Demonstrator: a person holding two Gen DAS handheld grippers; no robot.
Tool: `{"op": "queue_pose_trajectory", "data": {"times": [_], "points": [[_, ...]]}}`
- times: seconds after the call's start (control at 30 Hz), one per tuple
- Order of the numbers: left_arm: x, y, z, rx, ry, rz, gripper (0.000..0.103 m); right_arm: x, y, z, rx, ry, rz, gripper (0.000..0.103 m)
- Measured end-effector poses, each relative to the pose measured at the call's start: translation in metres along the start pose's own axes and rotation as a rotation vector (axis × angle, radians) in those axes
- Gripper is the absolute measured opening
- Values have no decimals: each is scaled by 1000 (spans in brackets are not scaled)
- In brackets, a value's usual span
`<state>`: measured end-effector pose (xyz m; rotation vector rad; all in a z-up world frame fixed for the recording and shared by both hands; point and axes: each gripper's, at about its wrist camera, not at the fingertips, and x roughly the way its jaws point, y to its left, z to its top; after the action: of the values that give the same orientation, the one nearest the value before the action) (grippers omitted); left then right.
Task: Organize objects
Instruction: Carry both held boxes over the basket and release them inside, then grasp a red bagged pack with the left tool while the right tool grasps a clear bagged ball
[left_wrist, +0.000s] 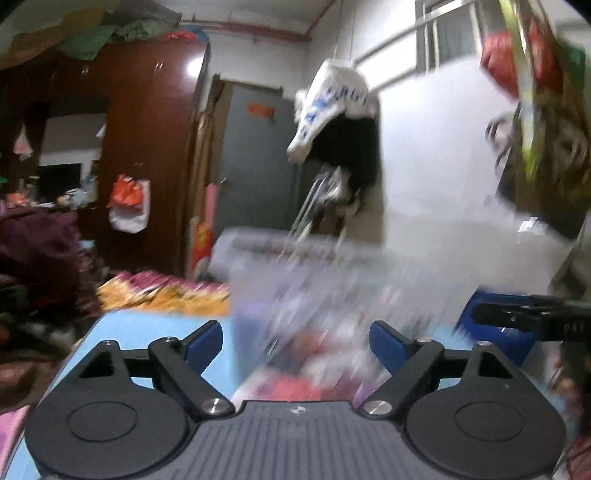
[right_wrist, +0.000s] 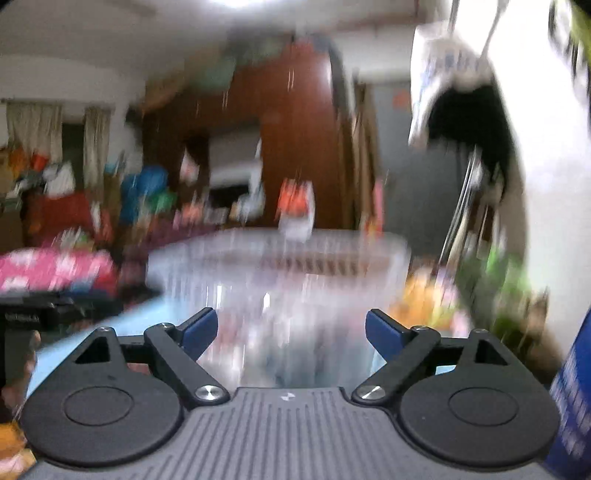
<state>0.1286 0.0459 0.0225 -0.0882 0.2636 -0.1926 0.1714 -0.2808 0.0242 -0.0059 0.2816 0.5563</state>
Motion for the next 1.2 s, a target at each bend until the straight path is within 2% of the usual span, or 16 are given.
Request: {"op": "queue_pose_trajectory", "data": {"times": [0.07,0.13,0.33,0.43,0.47,0.53,0.57,0.63,0.8,0.83,0.93,1.03,1.2], "points": [[4,5,-13,-20,58,23,87,14,-6,-13,27,95,30,83],[6,6,-16,-50,89,-8,87,26,-4,-20,24,156,39,80],[21,-13,-20,44,146,-10,84,42,5,-26,0,256,68,74],[23,-22,-24,66,155,18,84,44,4,-28,1,289,57,64],[25,-26,-25,87,160,34,84,45,4,-29,1,300,49,57],[26,-35,-28,140,161,68,70,49,2,-31,12,328,56,47],[24,-38,-28,155,162,53,66,50,1,-31,17,335,65,47],[21,-40,-29,153,162,27,55,47,0,-32,15,327,57,46],[15,-30,-30,101,106,16,47,40,6,-30,-32,282,31,46],[12,-27,-30,84,83,7,41,37,7,-30,-39,266,27,46],[5,-24,-31,71,29,-16,40,29,10,-28,-44,207,11,46],[5,-27,-31,80,16,-9,39,23,9,-27,-33,158,-23,46],[1,-26,-31,76,-15,-13,39,21,3,-26,7,123,1,46]]}}
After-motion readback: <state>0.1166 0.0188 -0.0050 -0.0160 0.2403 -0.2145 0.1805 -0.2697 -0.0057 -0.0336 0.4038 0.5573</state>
